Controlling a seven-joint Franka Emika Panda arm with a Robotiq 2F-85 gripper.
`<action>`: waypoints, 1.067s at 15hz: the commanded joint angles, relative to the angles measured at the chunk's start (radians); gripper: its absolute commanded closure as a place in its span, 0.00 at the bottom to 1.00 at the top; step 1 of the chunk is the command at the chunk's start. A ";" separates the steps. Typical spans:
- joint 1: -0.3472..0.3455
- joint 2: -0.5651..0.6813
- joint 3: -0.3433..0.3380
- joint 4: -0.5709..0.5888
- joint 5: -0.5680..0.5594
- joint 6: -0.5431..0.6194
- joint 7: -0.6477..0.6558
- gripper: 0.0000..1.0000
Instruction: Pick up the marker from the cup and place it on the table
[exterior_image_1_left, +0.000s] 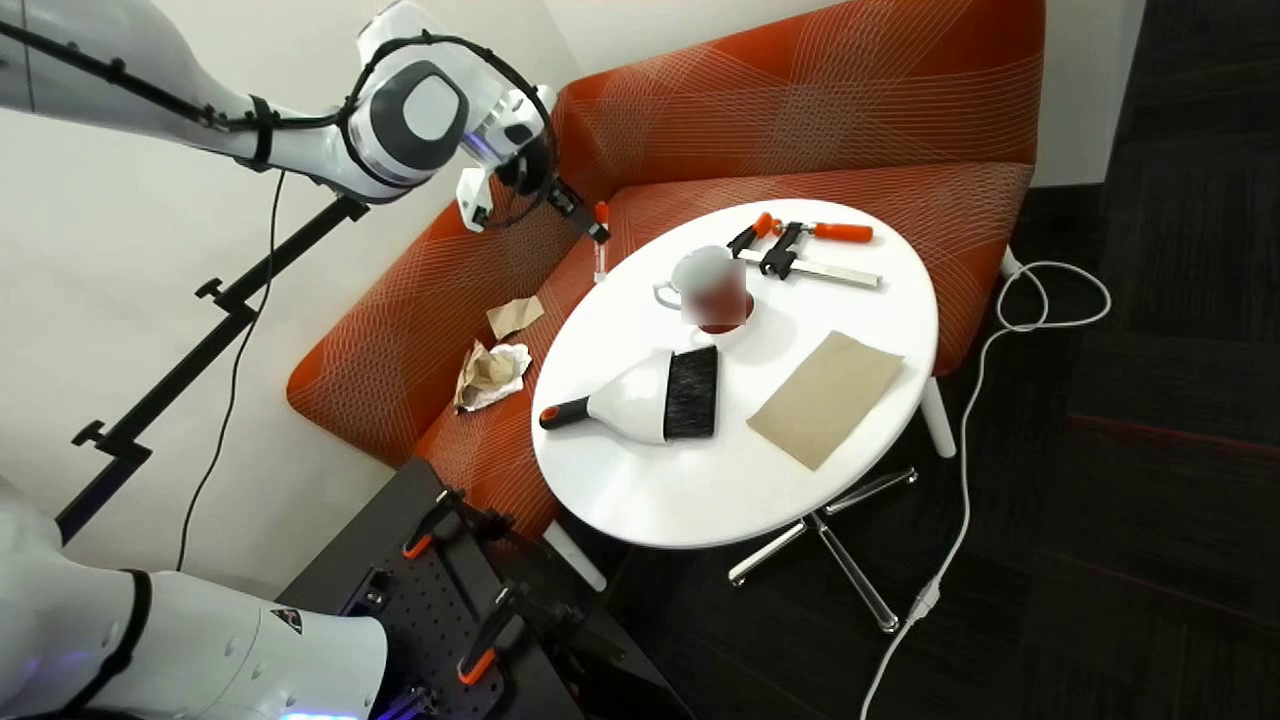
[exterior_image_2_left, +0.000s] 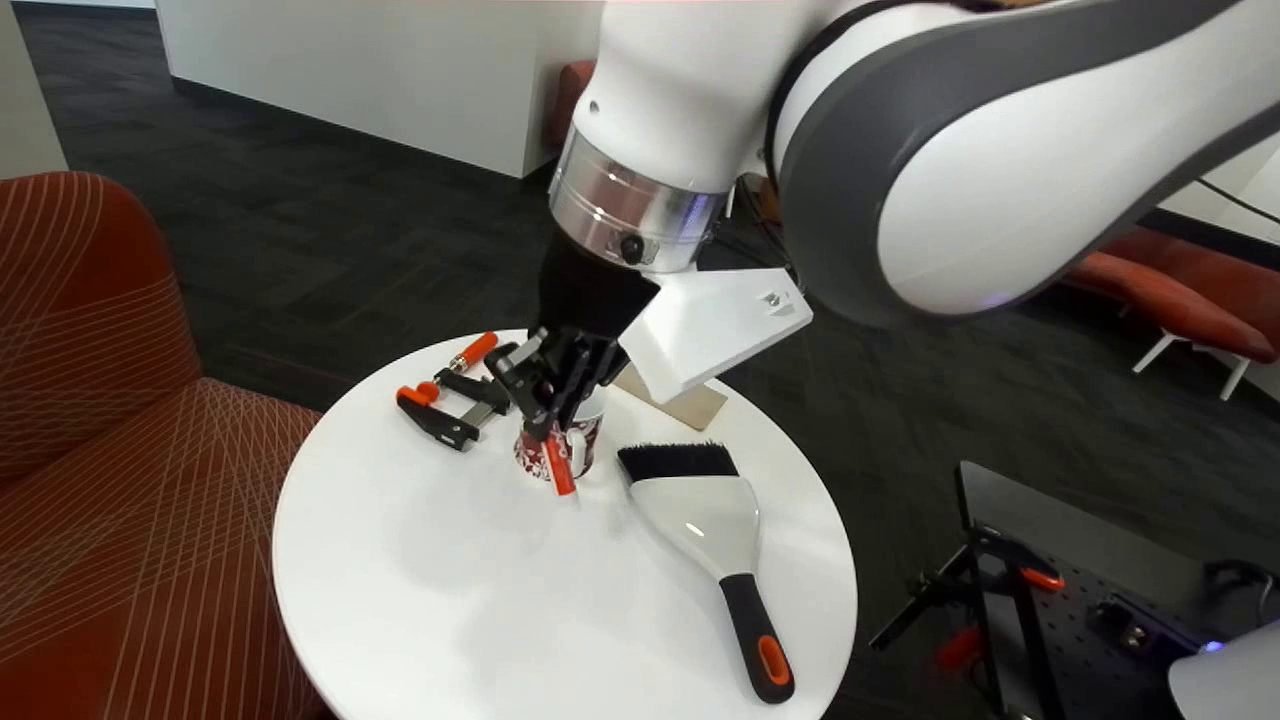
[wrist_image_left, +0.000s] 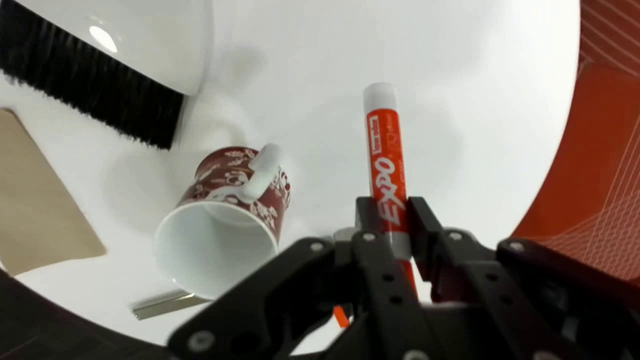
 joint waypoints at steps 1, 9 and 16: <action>-0.015 0.081 0.017 0.087 0.042 -0.123 -0.121 0.91; -0.019 0.251 0.034 0.268 0.085 -0.321 -0.296 0.92; -0.007 0.331 0.029 0.368 0.090 -0.394 -0.346 0.55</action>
